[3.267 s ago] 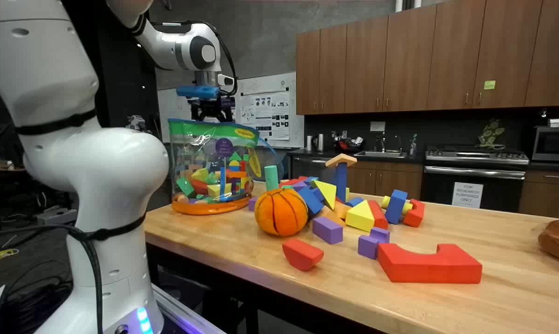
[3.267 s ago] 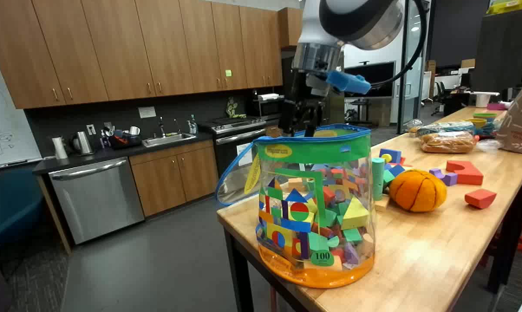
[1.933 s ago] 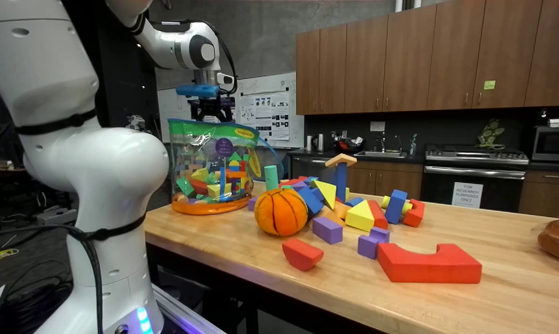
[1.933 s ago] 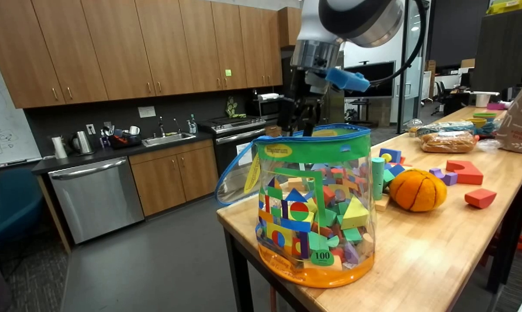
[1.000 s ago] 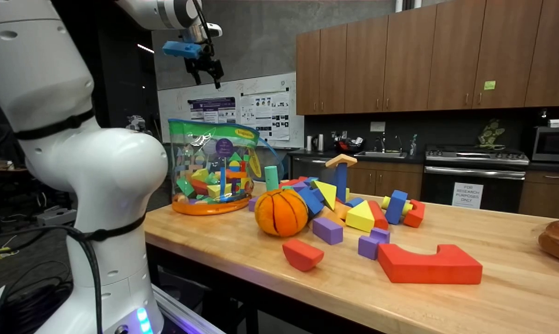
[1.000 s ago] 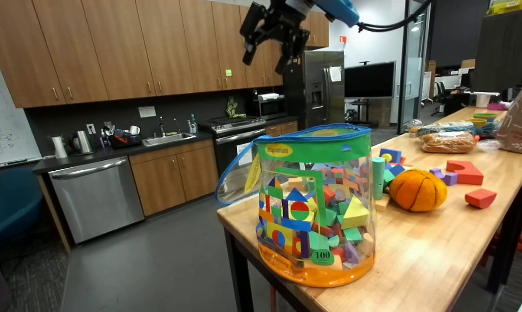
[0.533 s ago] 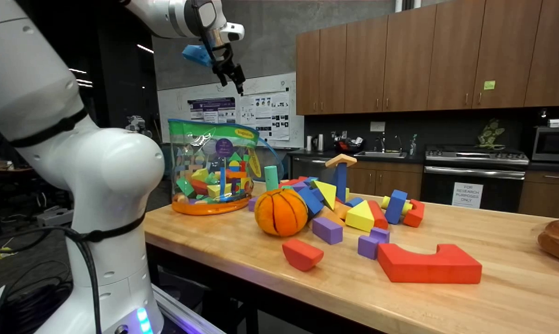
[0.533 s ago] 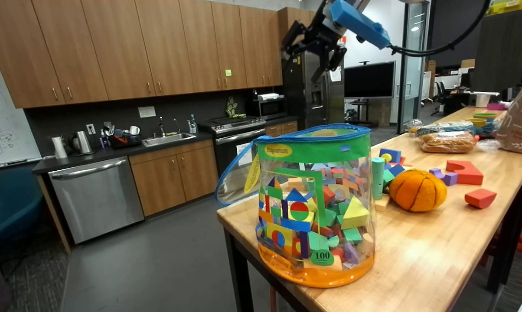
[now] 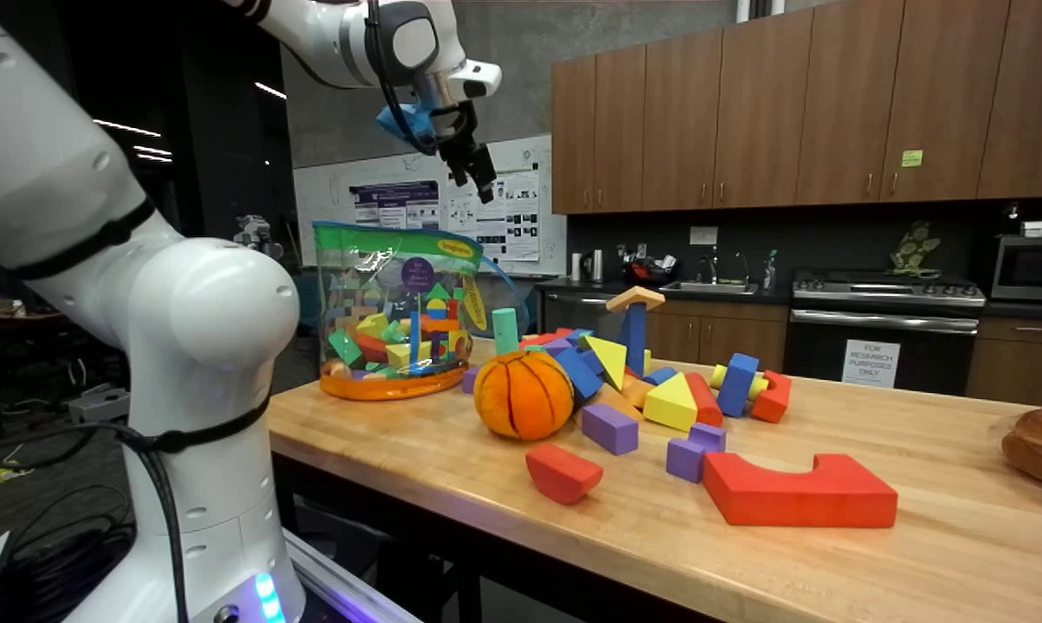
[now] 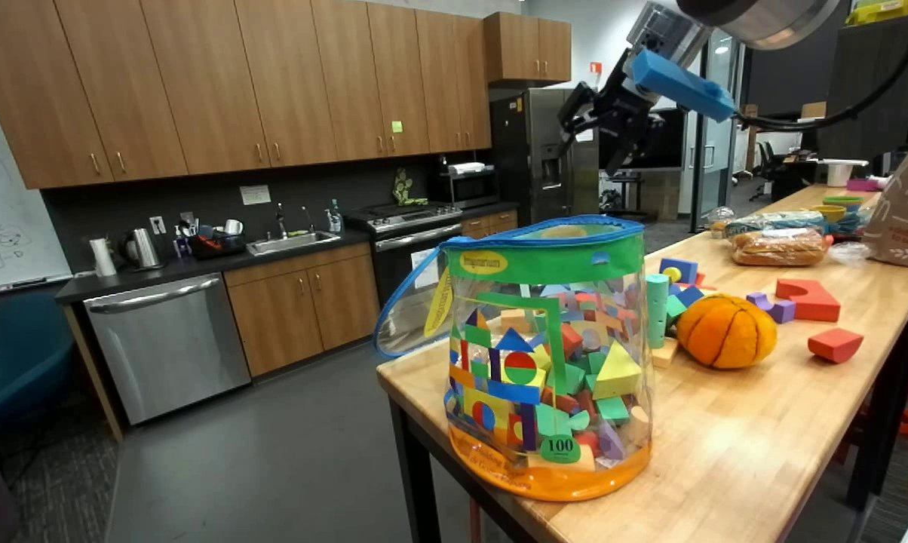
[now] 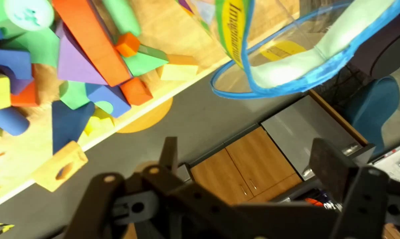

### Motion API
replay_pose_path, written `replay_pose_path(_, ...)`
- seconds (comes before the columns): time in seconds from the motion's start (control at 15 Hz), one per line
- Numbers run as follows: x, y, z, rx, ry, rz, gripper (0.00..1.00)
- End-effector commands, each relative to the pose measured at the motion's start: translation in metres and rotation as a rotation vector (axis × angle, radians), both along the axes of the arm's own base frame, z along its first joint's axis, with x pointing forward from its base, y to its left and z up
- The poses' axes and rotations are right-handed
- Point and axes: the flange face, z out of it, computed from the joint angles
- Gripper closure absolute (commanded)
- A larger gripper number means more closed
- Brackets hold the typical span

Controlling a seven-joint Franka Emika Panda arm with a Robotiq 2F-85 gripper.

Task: Put one yellow block into the bag

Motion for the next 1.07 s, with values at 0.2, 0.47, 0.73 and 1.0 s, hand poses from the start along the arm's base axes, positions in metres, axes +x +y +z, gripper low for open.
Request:
replay_pose_path(0.2,-0.027,0.002,-0.068,0.043,0.201,0.003,0.0)
replay_pose_path(0.47,-0.043,0.024,-0.105,0.087,0.362,0.044,0.0)
replay_pose_path(0.73,-0.056,0.029,-0.106,0.108,0.335,0.008,0.0)
replay_pose_path(1.0,-0.05,0.029,-0.107,0.089,0.352,0.029,0.0)
